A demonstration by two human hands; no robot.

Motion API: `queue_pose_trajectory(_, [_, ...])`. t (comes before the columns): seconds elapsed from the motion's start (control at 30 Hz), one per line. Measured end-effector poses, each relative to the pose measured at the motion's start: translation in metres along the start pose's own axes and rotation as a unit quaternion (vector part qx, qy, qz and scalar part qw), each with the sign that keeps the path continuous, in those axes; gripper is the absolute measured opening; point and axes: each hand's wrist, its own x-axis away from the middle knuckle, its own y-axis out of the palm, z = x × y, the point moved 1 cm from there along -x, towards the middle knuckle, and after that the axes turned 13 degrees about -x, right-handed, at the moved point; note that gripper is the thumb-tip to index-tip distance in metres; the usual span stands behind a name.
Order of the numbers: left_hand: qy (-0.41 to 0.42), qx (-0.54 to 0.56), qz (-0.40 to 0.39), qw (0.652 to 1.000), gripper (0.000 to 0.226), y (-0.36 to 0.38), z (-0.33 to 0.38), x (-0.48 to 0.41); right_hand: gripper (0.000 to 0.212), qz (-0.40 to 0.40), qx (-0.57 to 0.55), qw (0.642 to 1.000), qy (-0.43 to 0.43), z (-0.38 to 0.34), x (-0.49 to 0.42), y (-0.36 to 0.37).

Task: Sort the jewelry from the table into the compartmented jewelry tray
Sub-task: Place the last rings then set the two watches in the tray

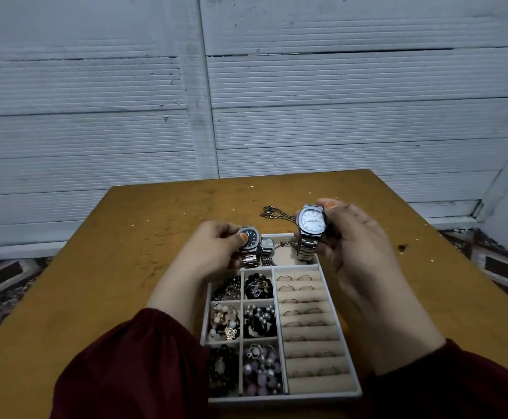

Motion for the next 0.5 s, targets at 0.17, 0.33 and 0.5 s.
queue_pose_trajectory(0.17, [-0.02, -0.014, 0.01, 1.0, 0.009, -0.0023, -0.0034, -0.0018, 0.014, -0.004, -0.01, 1.0, 0.008, 0.0006, -0.0013, 0.0004])
queue_pose_trajectory(0.33, [0.006, -0.033, 0.051, 0.998, 0.009, 0.002, 0.0006, -0.0006, 0.013, 0.001, -0.005, 1.0, 0.009, 0.0013, -0.0006, -0.0003])
queue_pose_trajectory(0.5, [-0.007, -0.016, 0.052, 0.998, 0.009, 0.0028, 0.0019, 0.0008, 0.014, 0.005, 0.006, 1.0, 0.005, 0.0004, -0.0001, 0.0002])
